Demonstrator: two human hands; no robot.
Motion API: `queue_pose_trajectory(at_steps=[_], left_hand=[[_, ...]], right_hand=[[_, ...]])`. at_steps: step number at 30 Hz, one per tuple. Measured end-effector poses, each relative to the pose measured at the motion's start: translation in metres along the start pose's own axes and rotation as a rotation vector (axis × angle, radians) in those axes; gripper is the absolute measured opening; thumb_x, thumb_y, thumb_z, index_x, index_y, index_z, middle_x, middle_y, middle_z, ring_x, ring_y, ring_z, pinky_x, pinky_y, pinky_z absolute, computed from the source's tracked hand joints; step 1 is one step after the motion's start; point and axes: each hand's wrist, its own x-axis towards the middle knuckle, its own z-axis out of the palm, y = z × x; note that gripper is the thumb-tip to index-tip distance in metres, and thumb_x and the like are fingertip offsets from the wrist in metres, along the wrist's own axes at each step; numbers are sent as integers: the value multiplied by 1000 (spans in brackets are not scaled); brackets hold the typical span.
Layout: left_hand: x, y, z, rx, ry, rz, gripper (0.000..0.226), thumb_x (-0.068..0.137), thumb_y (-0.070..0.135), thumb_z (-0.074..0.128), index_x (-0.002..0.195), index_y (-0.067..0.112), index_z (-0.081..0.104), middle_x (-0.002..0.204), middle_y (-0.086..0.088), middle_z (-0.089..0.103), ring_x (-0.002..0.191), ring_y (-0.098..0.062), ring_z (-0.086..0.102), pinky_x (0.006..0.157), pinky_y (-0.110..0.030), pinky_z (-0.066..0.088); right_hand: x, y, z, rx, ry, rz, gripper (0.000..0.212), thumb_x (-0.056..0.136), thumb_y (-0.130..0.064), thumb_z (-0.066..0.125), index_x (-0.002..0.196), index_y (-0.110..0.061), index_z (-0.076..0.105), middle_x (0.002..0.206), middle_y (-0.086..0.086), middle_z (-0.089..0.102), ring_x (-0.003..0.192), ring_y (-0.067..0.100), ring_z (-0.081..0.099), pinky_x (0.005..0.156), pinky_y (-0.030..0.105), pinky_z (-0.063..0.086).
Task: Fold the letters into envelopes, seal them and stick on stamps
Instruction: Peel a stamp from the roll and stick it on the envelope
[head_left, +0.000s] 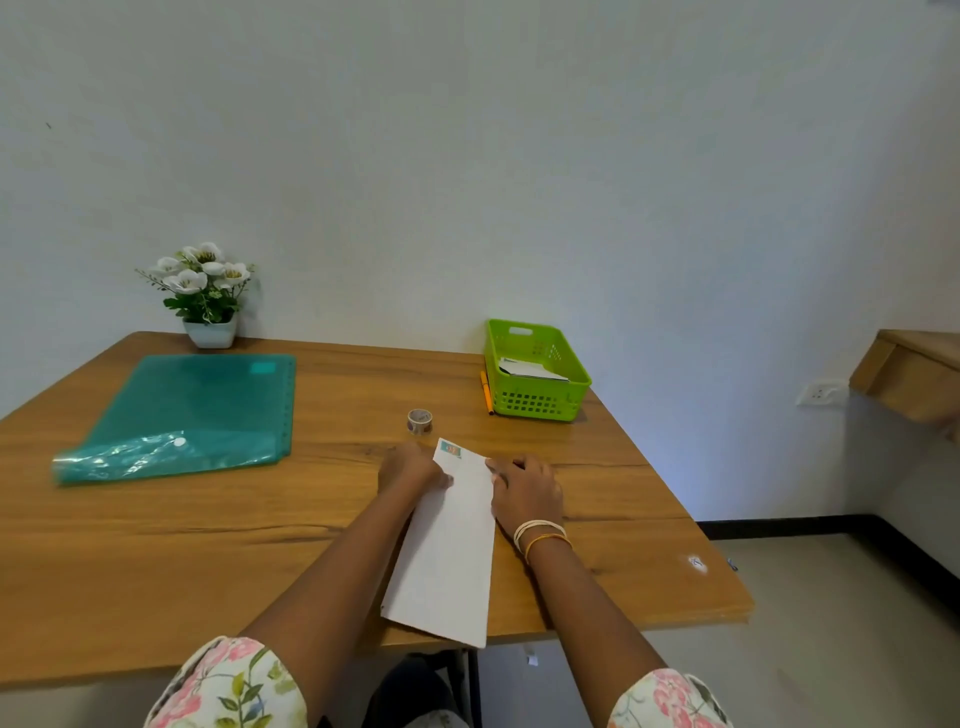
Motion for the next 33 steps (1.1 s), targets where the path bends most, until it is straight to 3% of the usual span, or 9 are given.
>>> queue_pose_trajectory(at_steps=[4, 9, 11, 15, 20, 23, 27, 30, 33], left_hand=[[-3, -2, -10, -264, -77, -98, 51, 77, 27, 79, 117, 2, 59, 117, -12, 62, 103, -25, 61, 81, -33, 52], [0, -2, -12, -626, -124, -186, 34, 75, 11, 80, 98, 0, 57, 108, -15, 65, 95, -27, 64, 71, -35, 53], [-2, 0, -13, -763, -113, -209, 36, 74, 6, 80, 102, 0, 58, 109, -16, 66, 93, -29, 66, 71, -38, 56], [-8, 6, -15, -899, -97, -171, 44, 78, 4, 76, 119, 1, 59, 111, -14, 67, 89, -27, 67, 57, -33, 53], [-11, 6, -23, -1076, -137, -162, 55, 76, 26, 80, 120, 7, 53, 108, -16, 64, 93, -30, 66, 76, -44, 58], [-11, 6, -30, -1162, -121, -213, 62, 70, 29, 84, 117, 6, 50, 103, -17, 65, 84, -33, 69, 70, -49, 59], [-9, 8, -32, -1154, -51, -234, 51, 77, 20, 79, 116, 5, 50, 103, -15, 66, 81, -30, 69, 72, -46, 60], [-8, 6, -29, -1134, -5, -229, 40, 79, 19, 78, 105, 6, 50, 103, -13, 65, 85, -28, 69, 77, -43, 59], [-8, 6, -31, -1157, 12, -212, 40, 78, 22, 78, 100, 7, 49, 100, -12, 63, 82, -27, 68, 73, -40, 60]], right_hand=[[-3, -2, -8, 116, -77, 18, 33, 95, -30, 49, 126, -32, 60, 128, 3, 53, 120, 23, 48, 100, 35, 40], [-10, -13, -28, 767, -109, 283, 37, 88, -17, 64, 124, -13, 58, 117, 3, 64, 108, 18, 59, 88, 23, 43], [-10, -18, -34, 862, -170, 341, 47, 85, -20, 69, 128, -10, 54, 119, 7, 63, 105, 20, 59, 91, 29, 47], [-10, -22, -42, 1026, -246, 372, 38, 85, -5, 65, 122, -4, 58, 114, 15, 66, 95, 28, 65, 89, 40, 53], [-9, -19, -46, 1016, -230, 345, 37, 82, -4, 66, 111, -26, 61, 104, 1, 63, 89, 20, 64, 79, 36, 56], [-11, -21, -44, 998, -264, 273, 38, 75, -8, 69, 100, -36, 64, 112, 9, 68, 98, 28, 66, 87, 46, 56], [-16, -25, -50, 1034, -297, 257, 43, 82, 0, 65, 113, -29, 61, 94, 10, 73, 86, 27, 70, 79, 41, 58], [-17, -27, -51, 1036, -311, 252, 43, 82, 0, 64, 115, -28, 59, 92, 9, 74, 87, 28, 71, 79, 41, 58], [-17, -30, -52, 1051, -305, 264, 42, 82, -1, 64, 113, -28, 59, 90, 8, 73, 88, 29, 70, 79, 42, 58]])
